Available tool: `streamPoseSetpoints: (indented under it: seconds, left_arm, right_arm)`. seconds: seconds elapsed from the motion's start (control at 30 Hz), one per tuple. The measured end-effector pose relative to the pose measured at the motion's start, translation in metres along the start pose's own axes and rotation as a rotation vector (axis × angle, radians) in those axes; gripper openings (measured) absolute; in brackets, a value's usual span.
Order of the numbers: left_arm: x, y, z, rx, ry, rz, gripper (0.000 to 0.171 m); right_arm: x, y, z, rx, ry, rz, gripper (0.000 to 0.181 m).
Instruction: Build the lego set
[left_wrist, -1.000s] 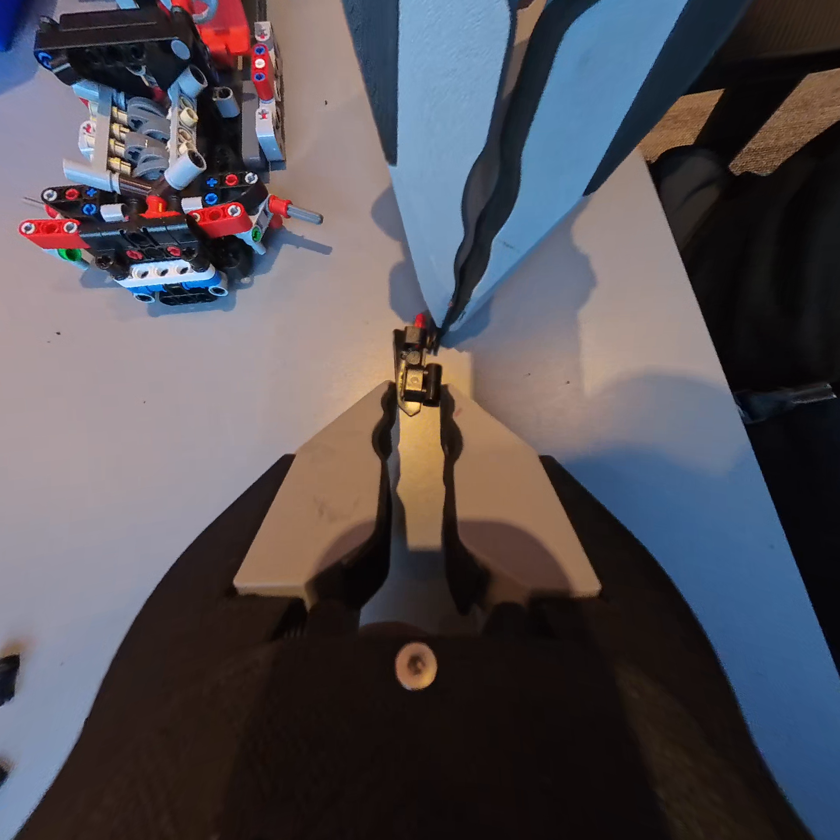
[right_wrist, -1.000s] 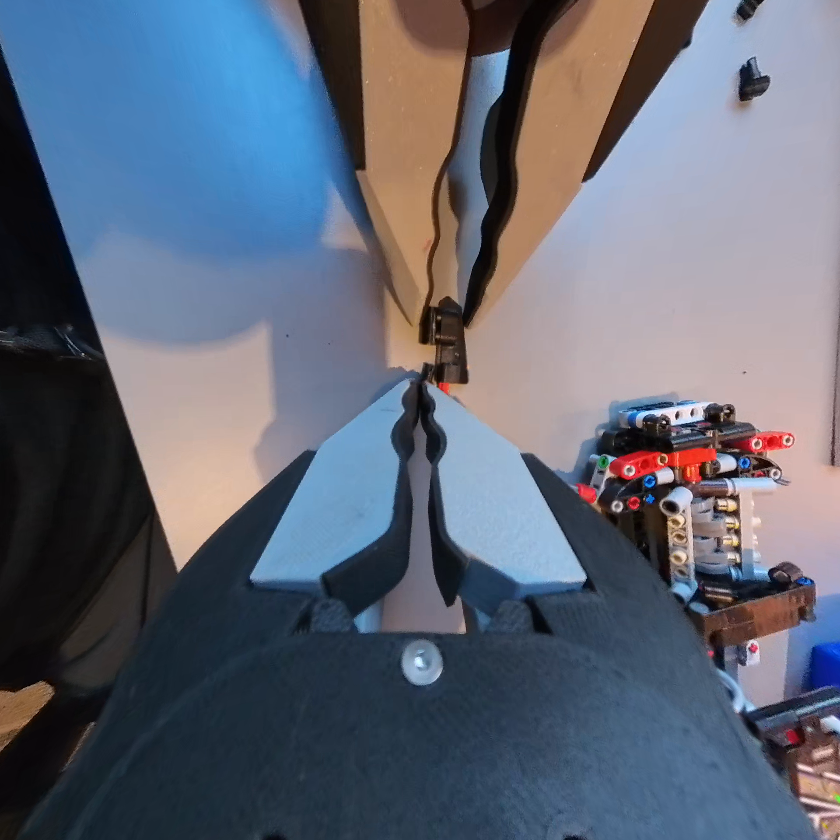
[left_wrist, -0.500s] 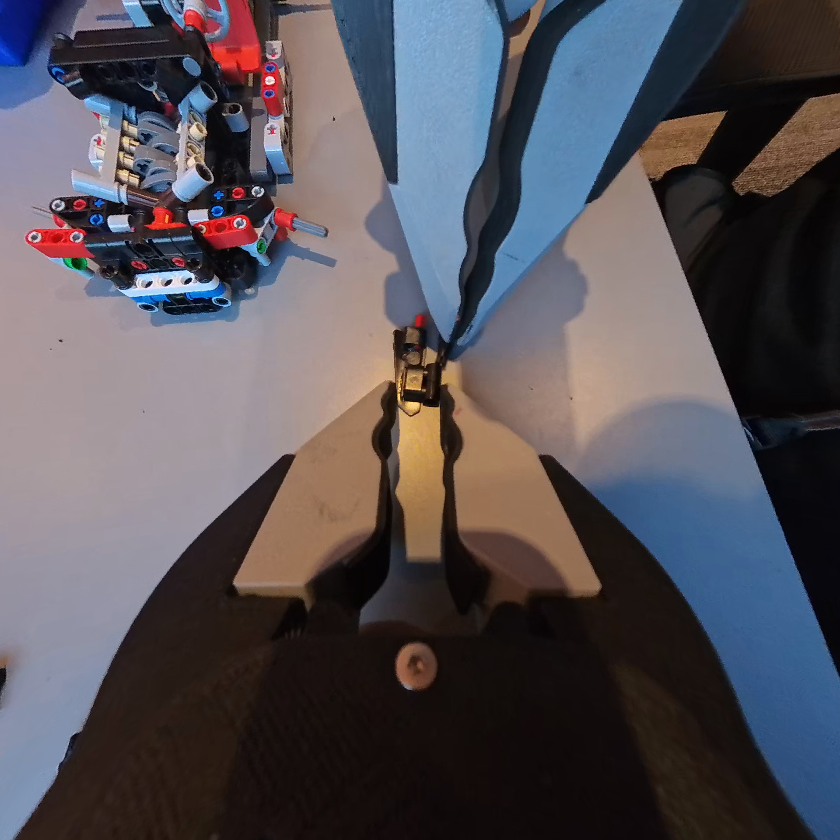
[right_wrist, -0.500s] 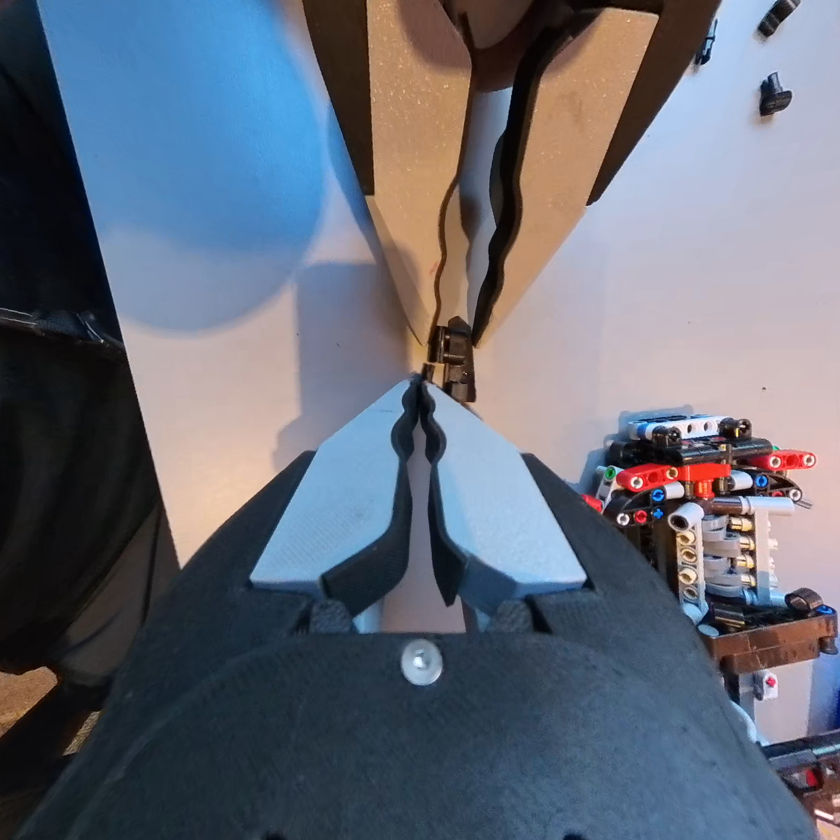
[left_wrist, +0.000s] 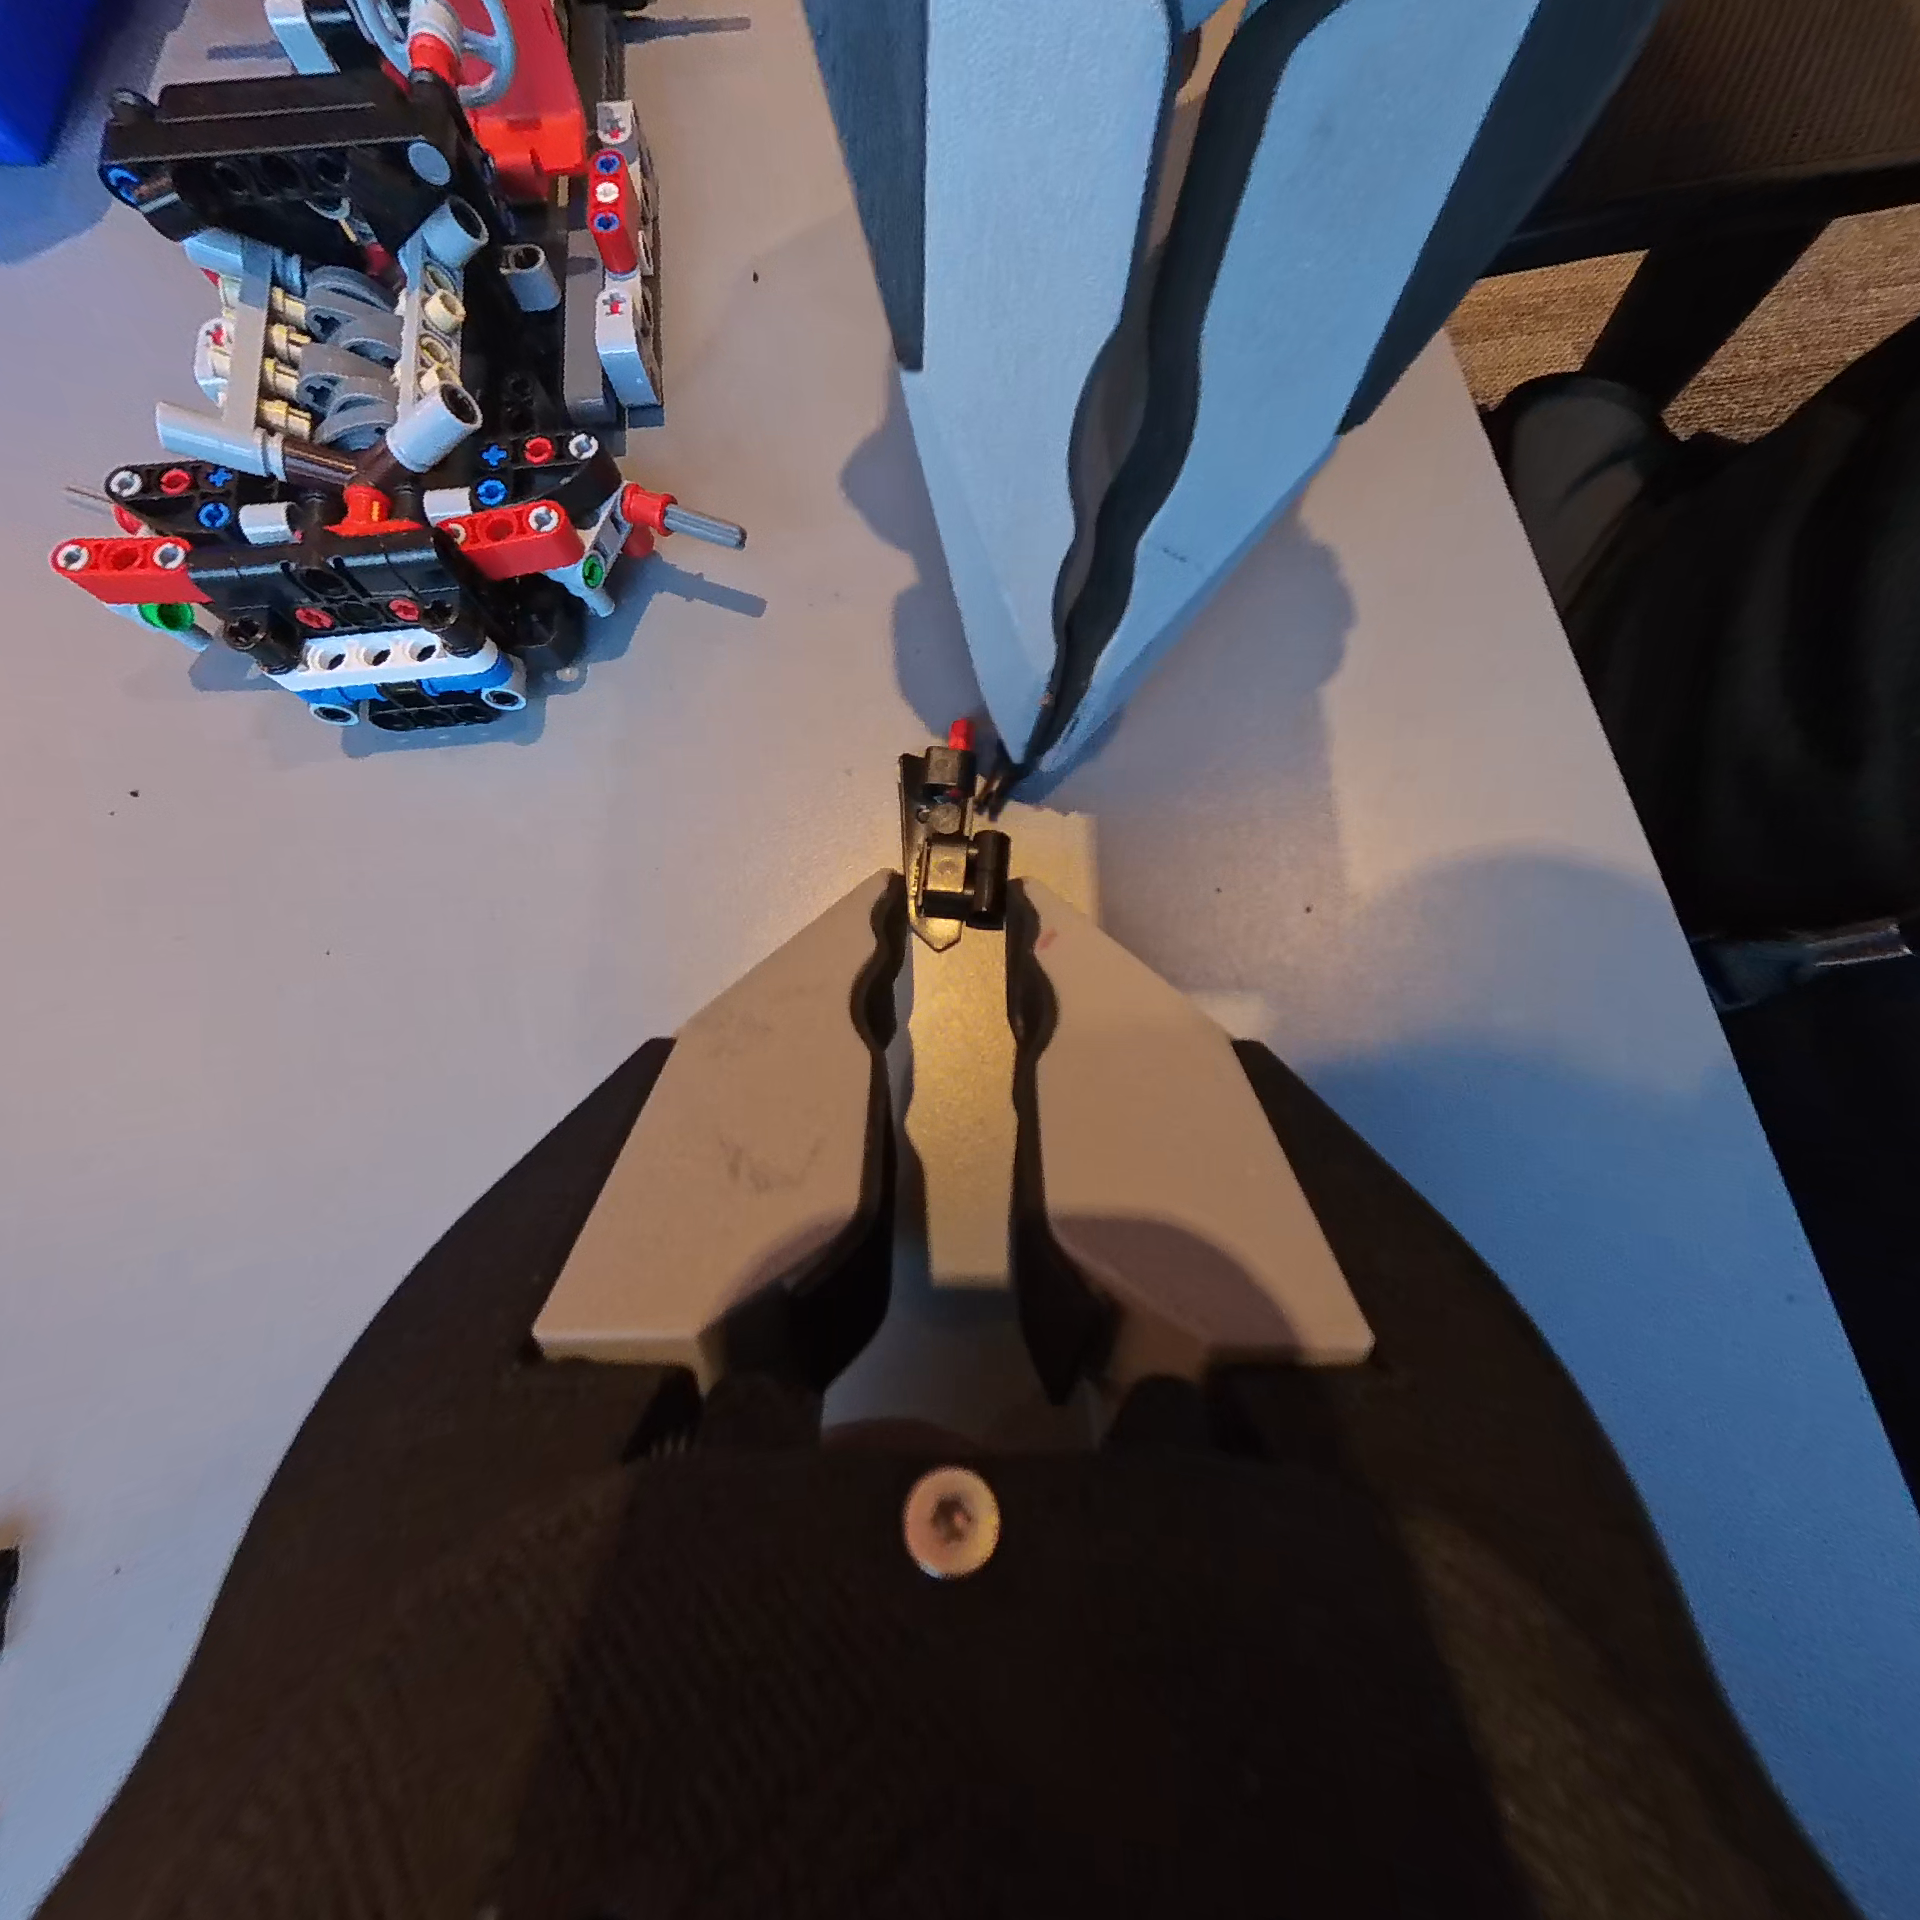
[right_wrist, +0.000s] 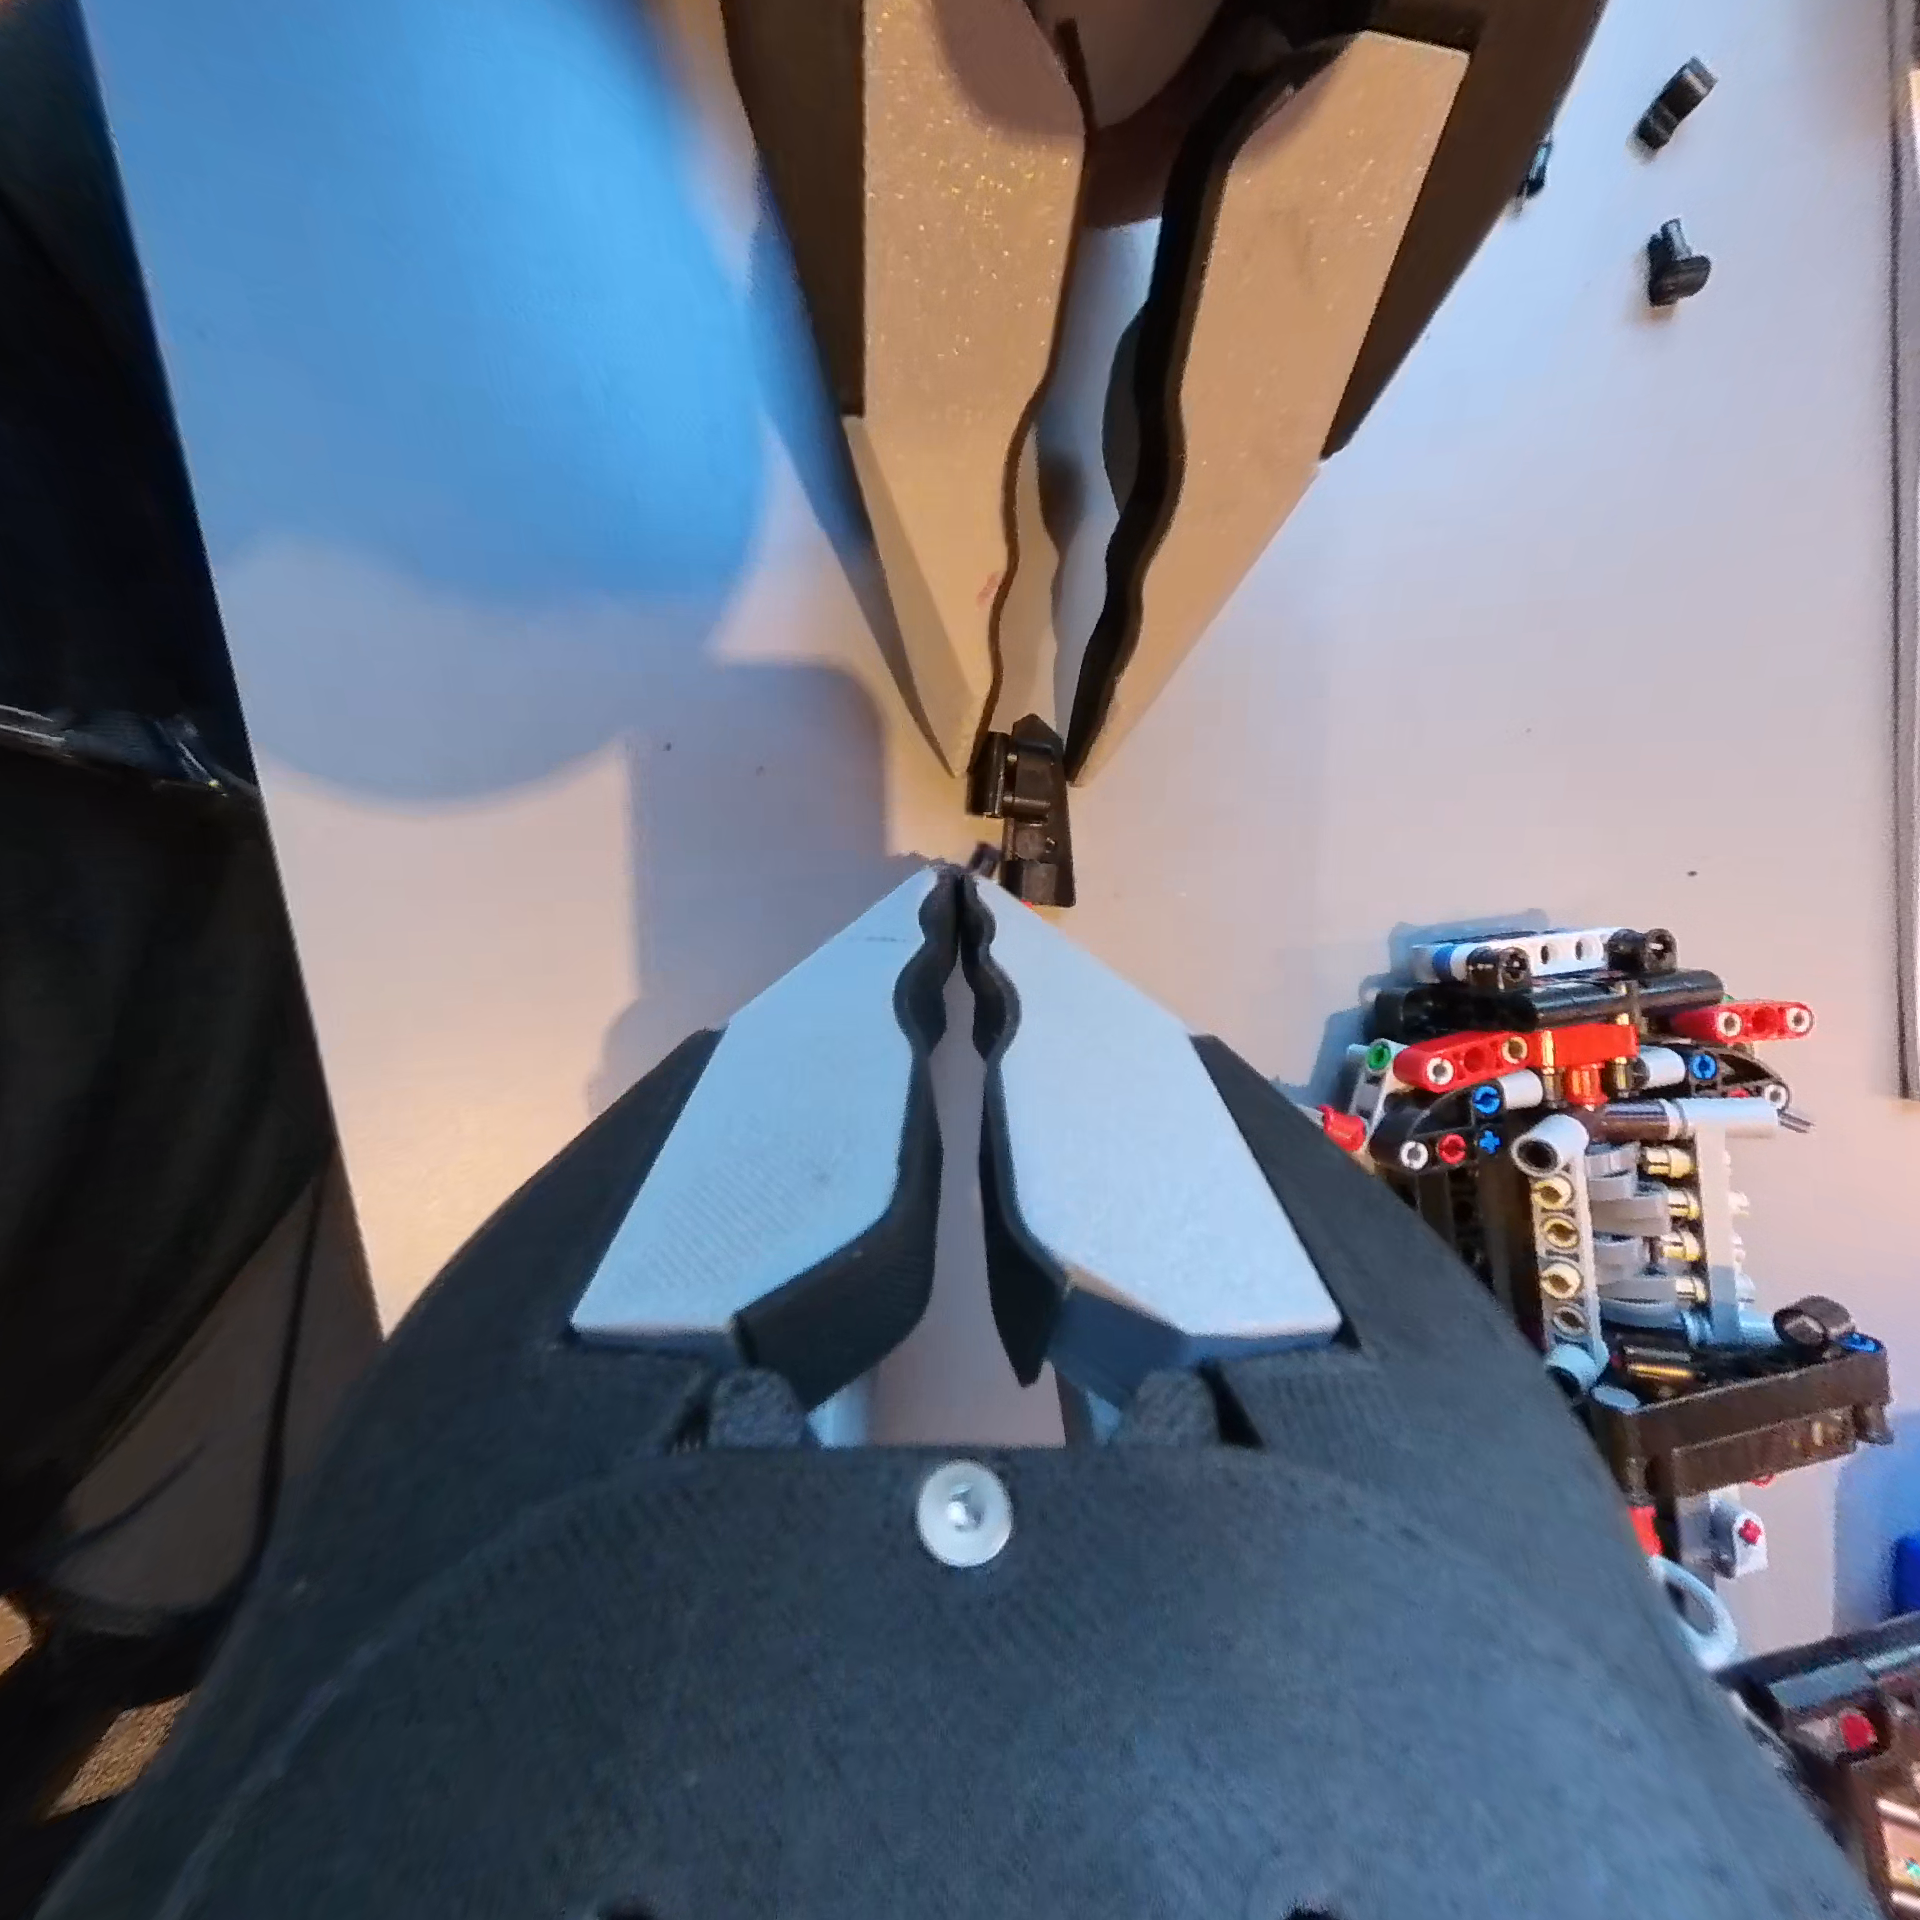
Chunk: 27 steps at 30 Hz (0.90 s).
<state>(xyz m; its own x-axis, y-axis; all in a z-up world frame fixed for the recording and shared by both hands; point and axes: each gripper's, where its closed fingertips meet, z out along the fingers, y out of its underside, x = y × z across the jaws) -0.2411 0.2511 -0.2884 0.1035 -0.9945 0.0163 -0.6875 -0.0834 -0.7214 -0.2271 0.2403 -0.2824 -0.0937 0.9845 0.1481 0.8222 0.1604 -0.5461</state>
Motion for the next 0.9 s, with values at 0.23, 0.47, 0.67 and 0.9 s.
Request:
streamPoseSetpoints:
  seconds: [0.23,0.47,0.67,0.9]
  left_arm:
    - [0.0,0.0,0.0,0.001,0.001,-0.002,0.015]
    - [-0.001,-0.001,0.0,0.001,-0.006,-0.007,0.015]
    - [-0.002,-0.001,0.001,-0.001,-0.006,-0.004,0.015]
    - [-0.002,-0.002,0.001,0.001,0.0,0.002,0.015]
  right_arm:
    - [0.001,-0.002,-0.008,0.024,0.023,0.044,0.0]
    - [-0.002,-0.004,-0.01,0.065,0.071,0.144,0.008]
    - [0.0,0.003,-0.003,0.031,0.123,0.124,0.004]
    - [0.004,0.003,-0.001,0.018,0.169,0.065,0.0]
